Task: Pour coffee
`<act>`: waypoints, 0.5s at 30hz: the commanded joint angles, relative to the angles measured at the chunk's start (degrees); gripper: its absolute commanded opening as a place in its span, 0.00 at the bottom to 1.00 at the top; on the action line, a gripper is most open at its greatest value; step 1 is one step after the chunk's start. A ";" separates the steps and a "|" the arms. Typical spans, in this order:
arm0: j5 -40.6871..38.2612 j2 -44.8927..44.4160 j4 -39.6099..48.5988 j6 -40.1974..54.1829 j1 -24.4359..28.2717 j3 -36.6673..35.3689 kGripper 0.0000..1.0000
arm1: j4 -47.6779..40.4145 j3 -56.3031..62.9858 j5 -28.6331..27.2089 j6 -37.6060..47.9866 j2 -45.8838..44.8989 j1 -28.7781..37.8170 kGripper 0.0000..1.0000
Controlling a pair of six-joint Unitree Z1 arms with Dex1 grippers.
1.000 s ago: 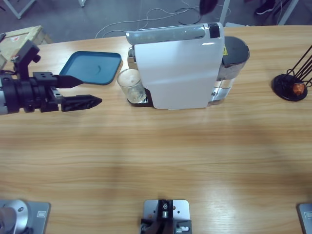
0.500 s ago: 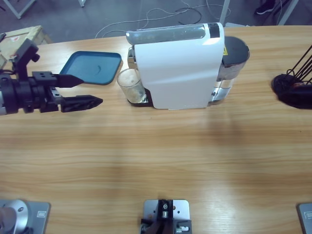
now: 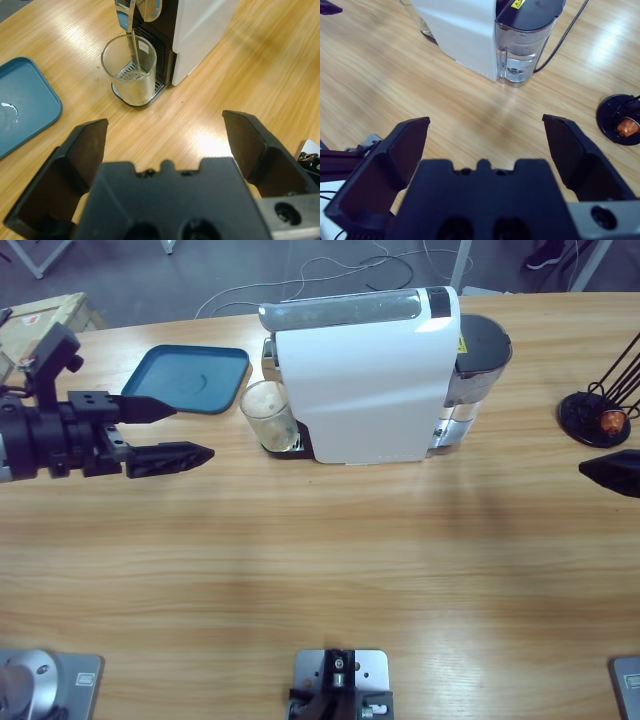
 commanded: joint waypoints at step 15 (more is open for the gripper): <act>1.22 0.37 0.56 0.39 -0.56 1.51 1.00 | -0.54 0.63 1.33 -0.16 1.23 0.55 1.00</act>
